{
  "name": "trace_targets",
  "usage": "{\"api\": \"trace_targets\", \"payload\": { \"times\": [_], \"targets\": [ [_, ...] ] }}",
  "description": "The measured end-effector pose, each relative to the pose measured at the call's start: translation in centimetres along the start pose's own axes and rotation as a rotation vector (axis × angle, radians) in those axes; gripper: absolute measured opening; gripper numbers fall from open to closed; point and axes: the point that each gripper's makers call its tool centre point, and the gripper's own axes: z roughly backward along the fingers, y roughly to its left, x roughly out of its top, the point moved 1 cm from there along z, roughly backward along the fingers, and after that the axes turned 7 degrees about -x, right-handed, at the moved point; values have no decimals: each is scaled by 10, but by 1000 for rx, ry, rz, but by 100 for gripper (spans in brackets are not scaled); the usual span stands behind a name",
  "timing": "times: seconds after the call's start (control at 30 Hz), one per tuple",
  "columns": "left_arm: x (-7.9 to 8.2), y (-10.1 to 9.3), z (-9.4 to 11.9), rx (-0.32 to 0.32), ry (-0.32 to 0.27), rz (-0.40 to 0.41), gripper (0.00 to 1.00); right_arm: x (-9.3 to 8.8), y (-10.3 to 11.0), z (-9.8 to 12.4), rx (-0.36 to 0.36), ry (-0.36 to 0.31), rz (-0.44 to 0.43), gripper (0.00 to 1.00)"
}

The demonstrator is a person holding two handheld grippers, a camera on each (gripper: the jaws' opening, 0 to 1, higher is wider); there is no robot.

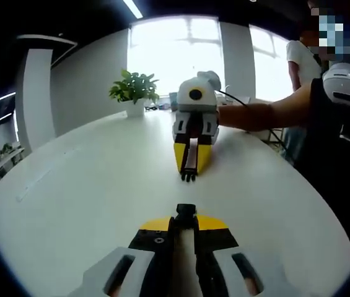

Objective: Snap the two parts of the plastic buckle together until the buckle closes and remains connected.

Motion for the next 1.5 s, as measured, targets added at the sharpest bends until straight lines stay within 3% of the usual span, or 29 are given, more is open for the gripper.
{"api": "trace_targets", "payload": {
  "times": [1.5],
  "targets": [
    [7,-7,-13,-21,-10,0,10,7,4,-11,37,-14,24,11]
  ]
}}
